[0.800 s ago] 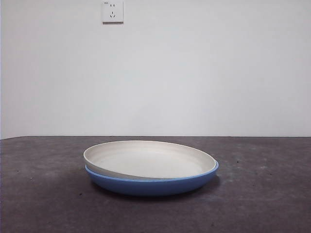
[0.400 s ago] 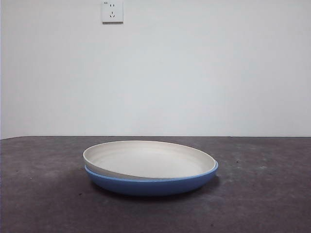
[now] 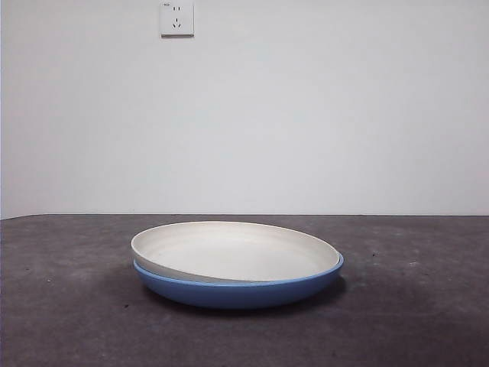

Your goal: Pick up the white plate, put it on the blue plate, put it on desk

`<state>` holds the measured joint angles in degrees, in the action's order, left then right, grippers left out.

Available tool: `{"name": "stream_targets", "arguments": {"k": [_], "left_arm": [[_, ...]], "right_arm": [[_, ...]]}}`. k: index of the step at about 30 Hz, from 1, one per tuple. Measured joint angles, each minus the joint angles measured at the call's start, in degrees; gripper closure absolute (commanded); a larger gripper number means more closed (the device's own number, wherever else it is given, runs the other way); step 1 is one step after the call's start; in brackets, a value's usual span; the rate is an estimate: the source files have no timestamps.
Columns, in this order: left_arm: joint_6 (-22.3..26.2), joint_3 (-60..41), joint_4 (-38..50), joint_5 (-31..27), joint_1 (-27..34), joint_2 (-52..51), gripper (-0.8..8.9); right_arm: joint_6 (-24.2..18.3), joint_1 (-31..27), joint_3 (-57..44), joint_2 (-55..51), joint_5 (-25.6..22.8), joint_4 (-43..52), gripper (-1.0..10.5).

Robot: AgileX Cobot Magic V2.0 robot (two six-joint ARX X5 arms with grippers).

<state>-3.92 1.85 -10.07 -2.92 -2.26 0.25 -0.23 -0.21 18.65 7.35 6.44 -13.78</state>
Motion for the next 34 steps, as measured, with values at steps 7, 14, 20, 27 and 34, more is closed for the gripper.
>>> {"name": "stream_targets", "arguments": {"k": [7, 14, 20, 27, 34], "left_arm": [[0.0, 0.0, 0.0, 0.0, 0.0, 0.0, 7.94], [0.0, 0.0, 0.0, 0.0, 0.0, 0.0, 7.94], [0.0, 0.0, 0.0, 0.0, 0.0, 0.0, 7.94], [0.0, 0.0, 0.0, 0.0, 0.0, 0.0, 7.94], [0.0, 0.0, 0.0, 0.0, 0.0, 0.0, 7.94]], "right_arm": [[-0.1, 1.4, -12.7, -4.1, -7.9, 6.3, 9.3], [-1.5, 1.8, -16.8, -6.9, -8.0, 5.0, 9.3], [-1.6, 1.8, -17.6, -7.0, -8.2, 3.9, 9.3], [-1.6, 1.8, -17.7, -7.0, -8.2, 4.2, 9.3], [-1.6, 1.8, -17.7, -7.0, -8.2, 4.4, 9.3]]}}
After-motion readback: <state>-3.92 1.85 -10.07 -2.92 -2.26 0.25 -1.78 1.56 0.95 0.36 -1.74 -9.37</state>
